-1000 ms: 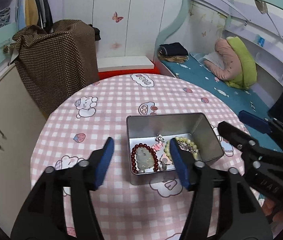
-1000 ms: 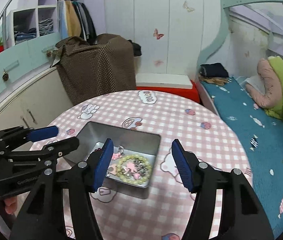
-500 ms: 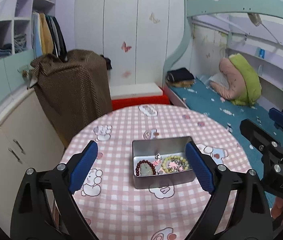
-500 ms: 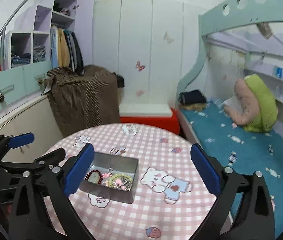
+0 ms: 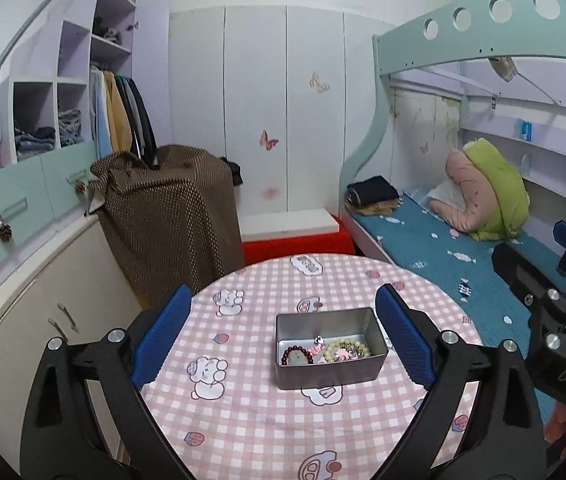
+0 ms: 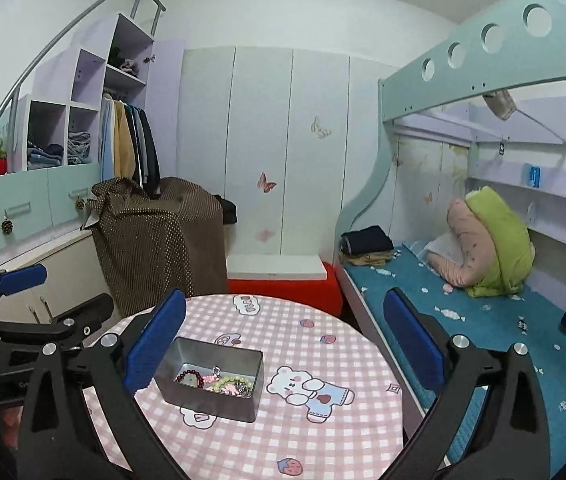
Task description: Organize jewelry
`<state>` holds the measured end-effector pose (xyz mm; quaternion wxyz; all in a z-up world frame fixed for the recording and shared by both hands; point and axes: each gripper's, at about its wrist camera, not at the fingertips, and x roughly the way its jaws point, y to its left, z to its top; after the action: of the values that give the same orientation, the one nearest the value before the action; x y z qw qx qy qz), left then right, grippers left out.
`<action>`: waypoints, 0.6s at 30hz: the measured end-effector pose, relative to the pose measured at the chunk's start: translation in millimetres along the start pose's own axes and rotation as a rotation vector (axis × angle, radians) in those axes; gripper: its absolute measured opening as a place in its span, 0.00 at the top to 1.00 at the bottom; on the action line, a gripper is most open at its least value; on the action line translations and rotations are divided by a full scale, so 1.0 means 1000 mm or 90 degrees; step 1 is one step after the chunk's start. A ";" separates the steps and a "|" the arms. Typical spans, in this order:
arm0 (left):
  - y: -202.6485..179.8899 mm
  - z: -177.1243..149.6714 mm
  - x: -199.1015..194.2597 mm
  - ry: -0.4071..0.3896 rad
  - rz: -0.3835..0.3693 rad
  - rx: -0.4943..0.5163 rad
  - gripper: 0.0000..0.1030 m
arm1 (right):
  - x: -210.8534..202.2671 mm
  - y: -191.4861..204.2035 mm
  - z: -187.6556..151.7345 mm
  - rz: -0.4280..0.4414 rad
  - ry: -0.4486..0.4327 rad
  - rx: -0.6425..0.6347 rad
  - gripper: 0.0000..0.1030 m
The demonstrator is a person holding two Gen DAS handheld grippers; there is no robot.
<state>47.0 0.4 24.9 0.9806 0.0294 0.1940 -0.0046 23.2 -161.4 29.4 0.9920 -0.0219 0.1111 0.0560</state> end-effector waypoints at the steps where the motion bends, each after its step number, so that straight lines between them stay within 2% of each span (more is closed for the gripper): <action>1: 0.000 0.001 -0.003 -0.004 0.001 -0.001 0.08 | -0.002 -0.001 0.000 -0.002 -0.003 0.001 0.07; 12: -0.003 0.006 -0.027 -0.046 0.018 -0.007 0.08 | -0.012 -0.005 -0.001 -0.003 -0.013 0.007 0.07; 18: -0.004 0.008 -0.033 -0.052 0.022 -0.007 0.08 | -0.015 -0.006 -0.001 -0.003 -0.013 0.009 0.07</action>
<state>19.6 -4.2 44.4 0.9878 0.0270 0.1530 0.0122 9.5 -168.9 31.5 0.9933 -0.0149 0.1011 0.0533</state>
